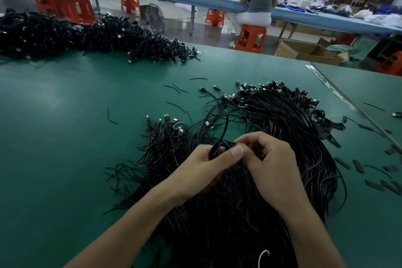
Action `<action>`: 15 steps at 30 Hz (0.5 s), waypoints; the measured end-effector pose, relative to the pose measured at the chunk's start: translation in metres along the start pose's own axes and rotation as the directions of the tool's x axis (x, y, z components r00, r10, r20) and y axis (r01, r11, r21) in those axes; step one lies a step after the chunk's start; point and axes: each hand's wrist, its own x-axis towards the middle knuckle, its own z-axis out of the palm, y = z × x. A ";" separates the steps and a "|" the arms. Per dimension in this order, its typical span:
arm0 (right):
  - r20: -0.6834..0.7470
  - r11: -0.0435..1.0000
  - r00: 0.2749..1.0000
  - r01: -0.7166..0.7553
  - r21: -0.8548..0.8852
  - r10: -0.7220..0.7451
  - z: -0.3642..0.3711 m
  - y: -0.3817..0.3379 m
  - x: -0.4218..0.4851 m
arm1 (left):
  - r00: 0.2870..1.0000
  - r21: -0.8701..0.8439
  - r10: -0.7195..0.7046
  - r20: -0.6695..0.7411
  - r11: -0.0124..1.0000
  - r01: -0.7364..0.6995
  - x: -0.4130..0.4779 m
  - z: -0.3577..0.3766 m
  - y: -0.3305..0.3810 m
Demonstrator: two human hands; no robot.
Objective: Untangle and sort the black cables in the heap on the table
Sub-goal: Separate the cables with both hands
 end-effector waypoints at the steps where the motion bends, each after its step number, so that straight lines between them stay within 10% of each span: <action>1: 0.018 1.000 1.000 0.006 0.028 -0.006 0.002 -0.001 -0.001 | 1.000 0.013 0.023 -0.005 1.000 -0.022 0.000 0.000 0.001; 15: 0.194 0.959 0.961 0.228 -0.165 -0.195 -0.003 -0.016 -0.003 | 0.995 -0.315 -0.060 -0.082 0.949 0.032 0.000 -0.001 0.003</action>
